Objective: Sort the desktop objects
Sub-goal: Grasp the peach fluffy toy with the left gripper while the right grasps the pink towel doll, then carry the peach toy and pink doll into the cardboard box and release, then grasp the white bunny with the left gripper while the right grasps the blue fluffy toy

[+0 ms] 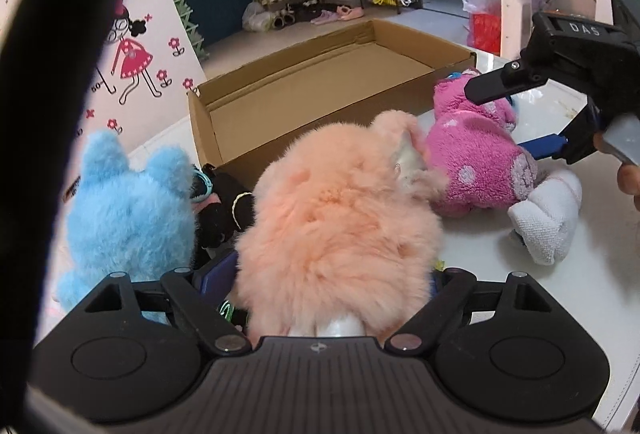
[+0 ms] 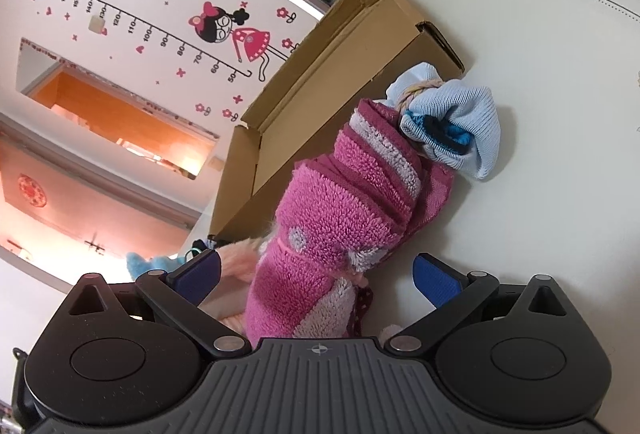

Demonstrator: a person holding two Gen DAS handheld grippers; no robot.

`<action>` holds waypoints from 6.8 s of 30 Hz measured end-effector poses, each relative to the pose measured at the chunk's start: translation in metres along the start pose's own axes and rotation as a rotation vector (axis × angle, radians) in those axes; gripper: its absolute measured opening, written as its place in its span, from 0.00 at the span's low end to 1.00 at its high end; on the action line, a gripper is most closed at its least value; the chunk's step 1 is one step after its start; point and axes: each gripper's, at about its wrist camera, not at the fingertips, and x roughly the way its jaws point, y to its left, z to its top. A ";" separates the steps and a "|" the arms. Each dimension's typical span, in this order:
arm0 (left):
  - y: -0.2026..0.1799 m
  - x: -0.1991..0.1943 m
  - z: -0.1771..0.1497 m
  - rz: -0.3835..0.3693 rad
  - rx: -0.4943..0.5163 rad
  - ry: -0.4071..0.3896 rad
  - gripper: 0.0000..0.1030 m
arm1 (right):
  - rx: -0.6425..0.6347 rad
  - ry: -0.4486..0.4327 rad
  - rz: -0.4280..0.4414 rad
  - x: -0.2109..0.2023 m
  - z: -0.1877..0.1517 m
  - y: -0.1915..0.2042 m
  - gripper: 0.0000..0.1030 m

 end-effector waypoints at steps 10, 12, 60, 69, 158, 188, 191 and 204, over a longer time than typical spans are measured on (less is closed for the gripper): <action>0.003 0.008 0.006 -0.013 -0.055 0.034 0.85 | 0.023 0.017 0.016 0.008 0.003 -0.002 0.99; 0.003 0.012 0.010 -0.020 -0.057 0.039 0.83 | 0.018 0.024 0.014 0.012 0.003 -0.001 0.99; 0.026 -0.033 0.028 -0.044 -0.193 -0.139 0.44 | -0.184 -0.146 0.035 -0.027 -0.009 0.034 0.63; 0.026 -0.044 0.064 -0.033 -0.219 -0.183 0.44 | -0.246 -0.190 0.055 -0.049 0.012 0.056 0.63; 0.145 -0.082 -0.003 0.201 -0.390 -0.121 0.99 | -0.637 0.036 -0.022 -0.029 0.036 0.137 0.94; 0.242 -0.012 -0.045 0.023 -0.567 -0.105 0.99 | -0.325 0.208 -0.015 0.165 -0.067 0.221 1.00; 0.247 0.001 -0.043 0.033 -0.588 -0.059 0.99 | -0.332 0.204 -0.033 0.171 -0.070 0.221 1.00; 0.269 0.038 -0.068 -0.106 -0.751 0.124 0.98 | -0.422 0.185 -0.072 0.190 -0.085 0.228 0.99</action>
